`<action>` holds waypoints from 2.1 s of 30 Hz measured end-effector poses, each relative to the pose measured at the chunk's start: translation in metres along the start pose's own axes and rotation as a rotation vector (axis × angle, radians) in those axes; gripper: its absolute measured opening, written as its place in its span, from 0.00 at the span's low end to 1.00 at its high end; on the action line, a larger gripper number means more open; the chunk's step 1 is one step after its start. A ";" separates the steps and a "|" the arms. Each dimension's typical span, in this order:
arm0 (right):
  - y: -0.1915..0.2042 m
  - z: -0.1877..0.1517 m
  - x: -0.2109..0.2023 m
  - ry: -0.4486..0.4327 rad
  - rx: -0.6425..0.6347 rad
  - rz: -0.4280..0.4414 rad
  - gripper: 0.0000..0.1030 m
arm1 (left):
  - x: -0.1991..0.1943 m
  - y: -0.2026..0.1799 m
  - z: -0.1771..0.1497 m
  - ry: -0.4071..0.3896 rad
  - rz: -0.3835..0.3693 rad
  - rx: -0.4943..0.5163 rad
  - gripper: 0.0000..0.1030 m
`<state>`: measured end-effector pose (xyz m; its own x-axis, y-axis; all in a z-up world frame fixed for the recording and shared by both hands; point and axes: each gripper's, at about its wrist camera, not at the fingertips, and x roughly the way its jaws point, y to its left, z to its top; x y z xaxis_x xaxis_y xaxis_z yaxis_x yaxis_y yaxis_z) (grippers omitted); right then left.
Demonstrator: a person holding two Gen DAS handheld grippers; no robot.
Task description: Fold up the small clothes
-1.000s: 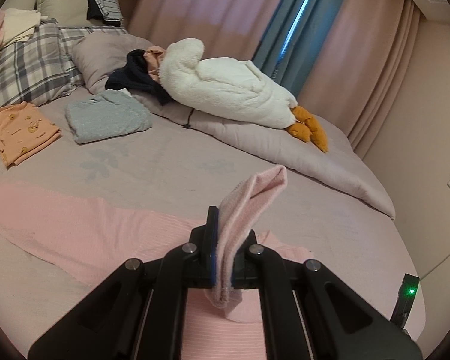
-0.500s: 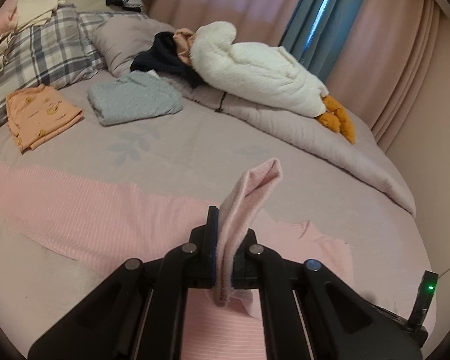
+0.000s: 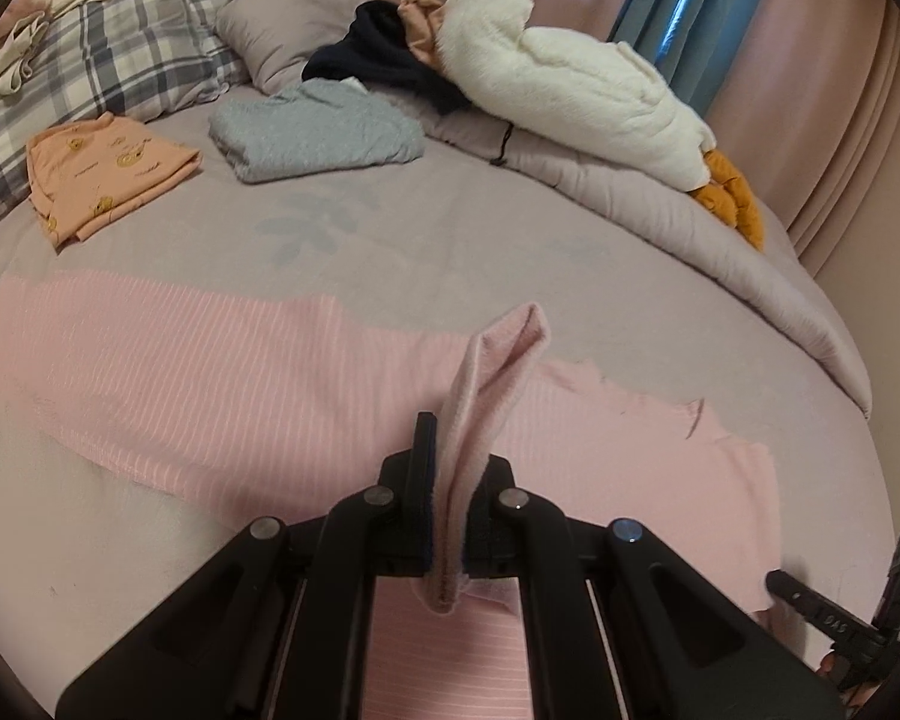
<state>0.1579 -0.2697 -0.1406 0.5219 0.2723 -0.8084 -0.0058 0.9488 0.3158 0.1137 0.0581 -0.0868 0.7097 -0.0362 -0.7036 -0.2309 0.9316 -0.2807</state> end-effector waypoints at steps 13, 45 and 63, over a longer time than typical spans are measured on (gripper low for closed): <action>0.004 0.001 0.003 0.006 -0.008 -0.018 0.26 | 0.019 0.025 -0.013 0.057 0.079 -0.008 0.07; 0.005 0.001 0.005 0.016 -0.032 -0.044 0.26 | 0.037 0.050 -0.024 0.147 0.041 -0.063 0.15; 0.009 -0.001 0.007 0.009 -0.053 -0.074 0.26 | 0.040 0.052 -0.024 0.141 0.017 -0.058 0.15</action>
<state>0.1603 -0.2591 -0.1441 0.5146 0.2024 -0.8332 -0.0132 0.9735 0.2283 0.1144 0.0962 -0.1454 0.6061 -0.0745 -0.7919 -0.2833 0.9101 -0.3024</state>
